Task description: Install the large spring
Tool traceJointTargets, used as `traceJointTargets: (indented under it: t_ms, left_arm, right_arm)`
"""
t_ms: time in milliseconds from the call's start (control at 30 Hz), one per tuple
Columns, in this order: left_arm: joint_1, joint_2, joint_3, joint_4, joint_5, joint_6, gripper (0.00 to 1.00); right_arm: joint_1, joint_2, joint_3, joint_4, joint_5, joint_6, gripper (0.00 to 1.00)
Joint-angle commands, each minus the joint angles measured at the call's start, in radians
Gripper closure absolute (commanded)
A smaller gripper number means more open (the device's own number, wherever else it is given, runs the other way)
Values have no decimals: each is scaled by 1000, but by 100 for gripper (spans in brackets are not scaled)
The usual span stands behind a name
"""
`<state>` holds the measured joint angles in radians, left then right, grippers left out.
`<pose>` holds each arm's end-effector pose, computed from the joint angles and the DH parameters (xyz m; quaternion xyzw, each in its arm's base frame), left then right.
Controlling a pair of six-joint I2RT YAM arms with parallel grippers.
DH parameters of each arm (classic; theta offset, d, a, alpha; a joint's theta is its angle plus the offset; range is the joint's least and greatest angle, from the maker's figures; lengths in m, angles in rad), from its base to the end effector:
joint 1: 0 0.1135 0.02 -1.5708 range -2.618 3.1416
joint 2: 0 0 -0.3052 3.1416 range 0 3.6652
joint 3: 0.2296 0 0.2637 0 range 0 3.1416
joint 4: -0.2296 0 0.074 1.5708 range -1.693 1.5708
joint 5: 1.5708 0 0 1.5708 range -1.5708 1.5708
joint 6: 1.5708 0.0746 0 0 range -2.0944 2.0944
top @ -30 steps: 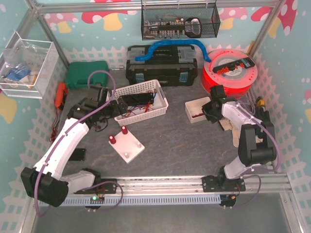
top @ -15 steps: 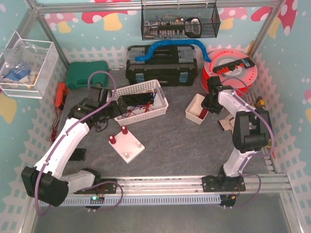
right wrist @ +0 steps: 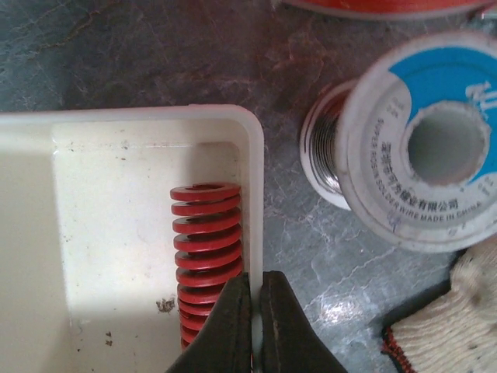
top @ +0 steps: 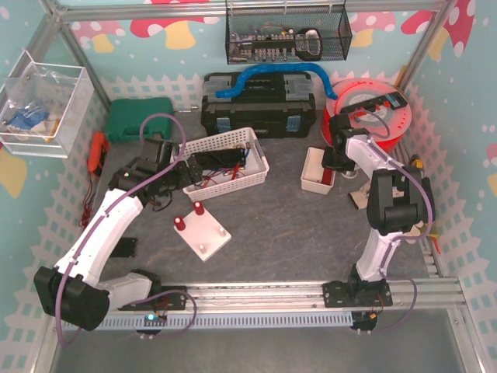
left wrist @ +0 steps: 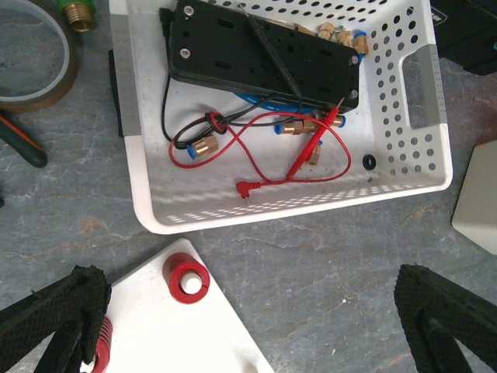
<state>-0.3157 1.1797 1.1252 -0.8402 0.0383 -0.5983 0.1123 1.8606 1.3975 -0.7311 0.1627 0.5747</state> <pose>0.2427 -0.0823 0.3257 -0.1265 0.9347 -0.1625 0.2896 0.4168 0.0348 0.2077 0.2392 0.9495 -0.0123 0.2026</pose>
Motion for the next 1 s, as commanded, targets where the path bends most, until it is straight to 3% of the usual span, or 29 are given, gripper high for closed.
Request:
traceJointTargets:
  t_ms: [0,100,267,500,967]
  left_arm:
    - [-2,-9,0,11,-15,3,1]
    - [-2,-8,-2,12,-11,5,1]
    - [-2,-11,1,10,-17,11,1]
    - [-1,-13,8,11,-18,15,1]
    - [-1,-45,4,12,-15,6,1]
  right_arm:
    - [-1,28,61,-57,72,-121,95]
    - [0,29,78,-74,81,-144,92]
    - [-1,59,107,-96,60,-134,73]
    - [20,0,173,-120,-21,-41,67]
    - [69,99,118,-17,54,63,61]
